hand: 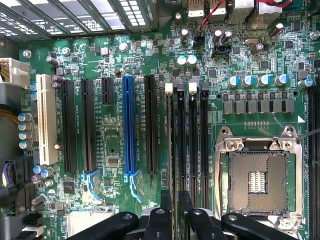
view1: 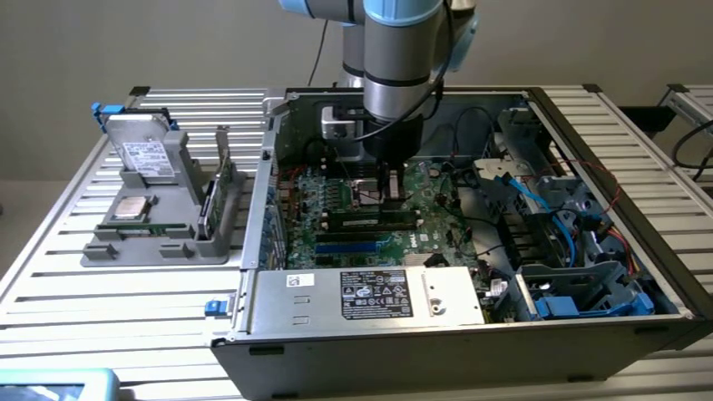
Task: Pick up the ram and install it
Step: 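Insert the ram into the slot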
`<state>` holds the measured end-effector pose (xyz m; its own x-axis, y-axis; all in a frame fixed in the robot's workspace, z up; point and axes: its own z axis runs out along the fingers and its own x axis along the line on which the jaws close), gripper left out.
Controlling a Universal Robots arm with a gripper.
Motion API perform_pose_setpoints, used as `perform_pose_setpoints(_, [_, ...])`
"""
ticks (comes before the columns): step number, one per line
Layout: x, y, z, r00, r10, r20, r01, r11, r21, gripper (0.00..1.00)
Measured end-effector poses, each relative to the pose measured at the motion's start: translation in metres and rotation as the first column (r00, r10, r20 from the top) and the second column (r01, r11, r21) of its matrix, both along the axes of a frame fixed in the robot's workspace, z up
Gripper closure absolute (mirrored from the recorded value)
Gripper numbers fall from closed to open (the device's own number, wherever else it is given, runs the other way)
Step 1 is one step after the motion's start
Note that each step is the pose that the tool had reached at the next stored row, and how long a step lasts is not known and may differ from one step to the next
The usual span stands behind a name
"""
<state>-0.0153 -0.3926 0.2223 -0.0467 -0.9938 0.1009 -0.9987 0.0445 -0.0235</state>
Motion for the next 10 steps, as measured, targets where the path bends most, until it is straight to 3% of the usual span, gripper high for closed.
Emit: perform_pose_setpoints(10, [0.0021,0.0014,0.0025,1.0000,0.000,0.0087,0.000,1.0000,-0.0003,0.80])
